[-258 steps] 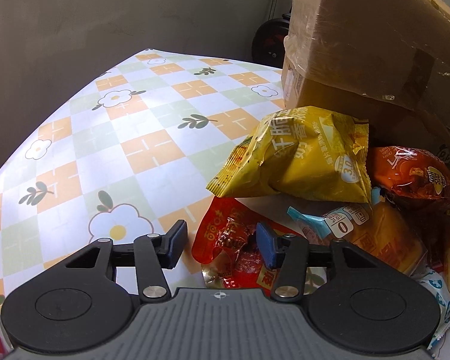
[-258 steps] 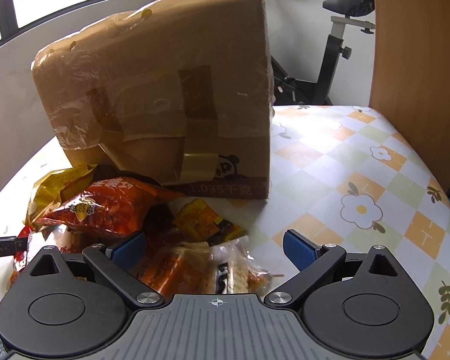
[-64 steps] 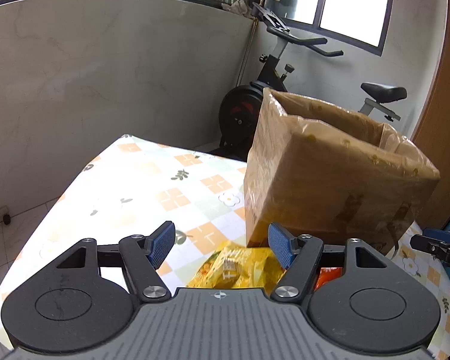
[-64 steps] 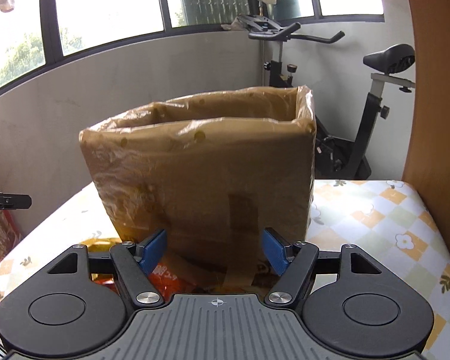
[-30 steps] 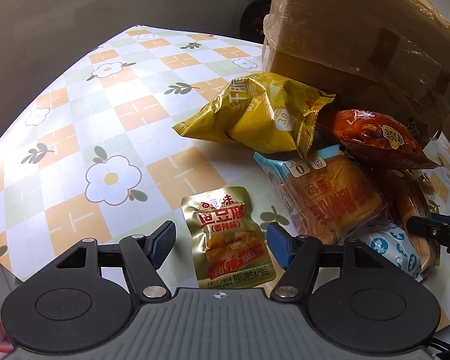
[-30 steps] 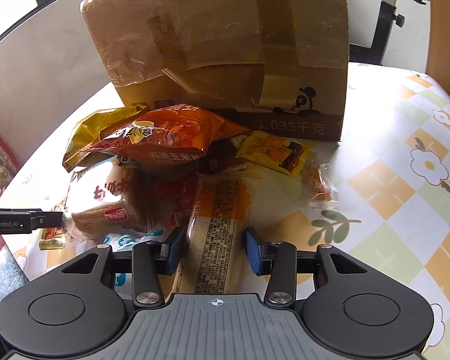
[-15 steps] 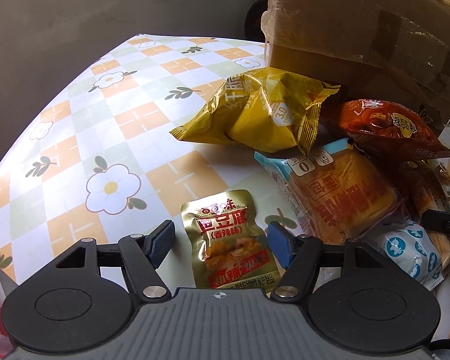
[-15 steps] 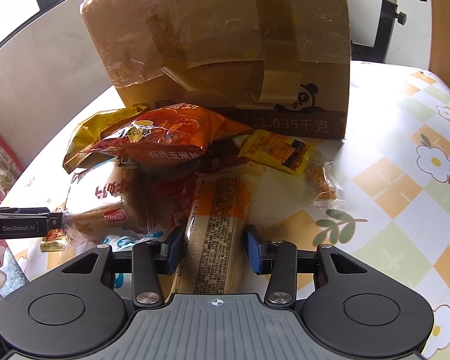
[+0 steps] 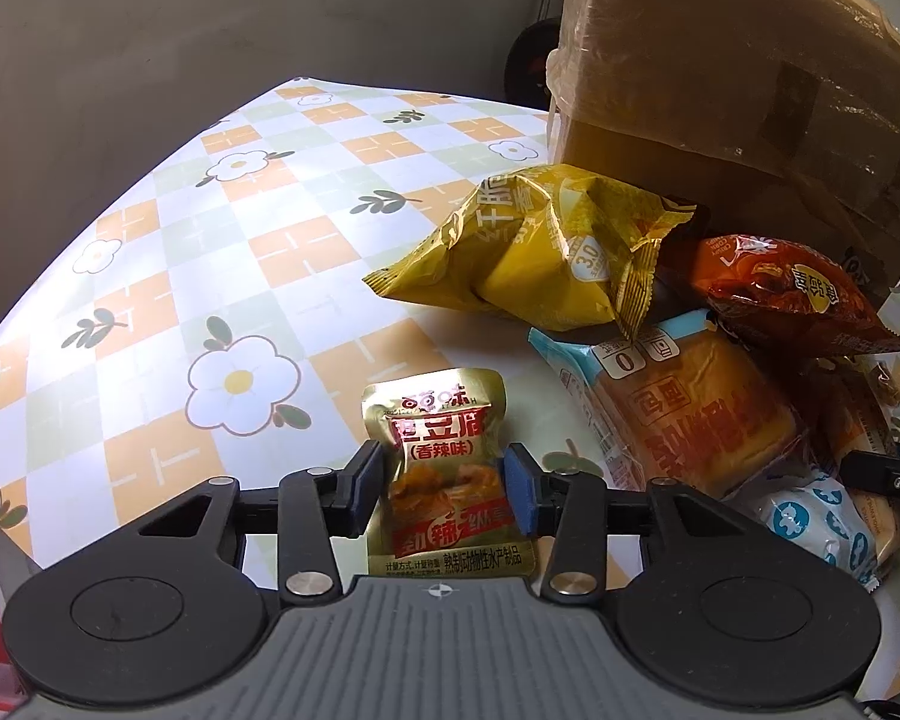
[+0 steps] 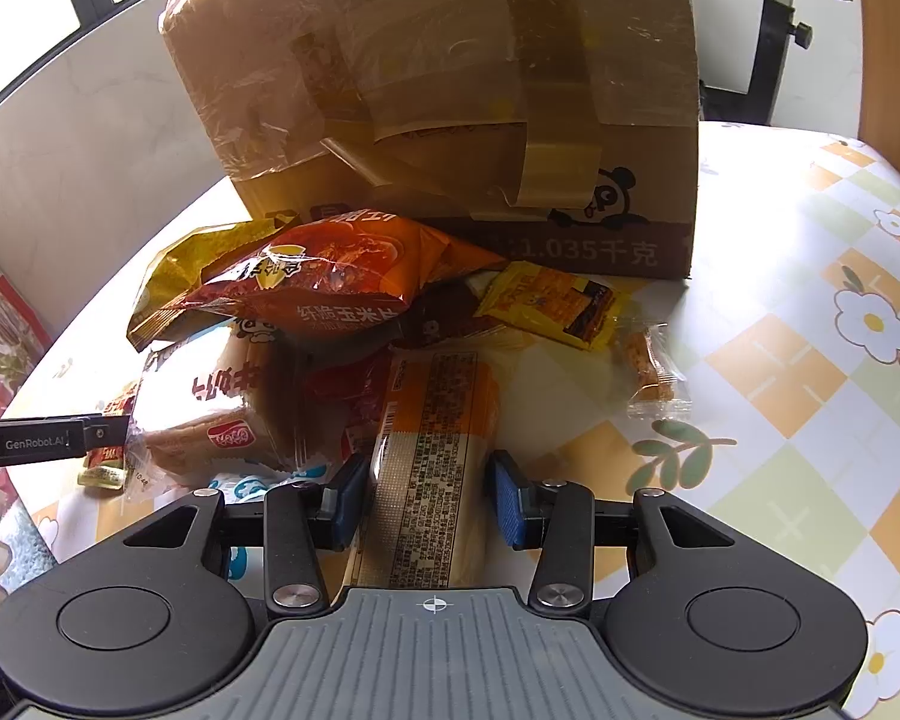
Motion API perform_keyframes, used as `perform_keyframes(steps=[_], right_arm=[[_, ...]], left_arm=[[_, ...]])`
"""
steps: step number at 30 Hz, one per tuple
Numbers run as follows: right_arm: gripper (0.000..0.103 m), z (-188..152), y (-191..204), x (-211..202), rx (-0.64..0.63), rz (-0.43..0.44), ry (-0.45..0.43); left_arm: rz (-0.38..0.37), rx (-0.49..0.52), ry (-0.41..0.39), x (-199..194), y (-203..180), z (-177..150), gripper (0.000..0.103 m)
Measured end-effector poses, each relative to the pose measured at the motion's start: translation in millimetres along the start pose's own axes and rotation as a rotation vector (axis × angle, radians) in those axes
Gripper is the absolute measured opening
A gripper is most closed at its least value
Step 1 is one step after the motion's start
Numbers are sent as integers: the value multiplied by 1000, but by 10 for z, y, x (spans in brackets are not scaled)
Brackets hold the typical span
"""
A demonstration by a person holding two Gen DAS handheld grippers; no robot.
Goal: Organize snacks
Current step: 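Close the left gripper on the gold packet while the right gripper closes on the wafer bar, then lift both held snacks up and carry them over the box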
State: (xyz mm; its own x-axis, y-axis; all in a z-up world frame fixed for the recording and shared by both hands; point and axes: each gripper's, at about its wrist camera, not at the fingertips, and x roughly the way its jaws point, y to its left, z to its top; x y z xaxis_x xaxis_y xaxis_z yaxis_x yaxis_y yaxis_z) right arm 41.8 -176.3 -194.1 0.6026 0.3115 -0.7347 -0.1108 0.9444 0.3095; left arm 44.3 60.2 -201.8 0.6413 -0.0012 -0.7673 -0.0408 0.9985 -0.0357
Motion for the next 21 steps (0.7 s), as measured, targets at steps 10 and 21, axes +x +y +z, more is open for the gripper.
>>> perform_keyframes(steps=[10, 21], right_arm=[[38, 15, -84, -74, 41, -11, -14], [38, 49, -188, -420, 72, -56, -124]], left_arm=[[1, -30, -29, -150, 58, 2, 46], [17, -47, -134, -421, 133, 141, 46]])
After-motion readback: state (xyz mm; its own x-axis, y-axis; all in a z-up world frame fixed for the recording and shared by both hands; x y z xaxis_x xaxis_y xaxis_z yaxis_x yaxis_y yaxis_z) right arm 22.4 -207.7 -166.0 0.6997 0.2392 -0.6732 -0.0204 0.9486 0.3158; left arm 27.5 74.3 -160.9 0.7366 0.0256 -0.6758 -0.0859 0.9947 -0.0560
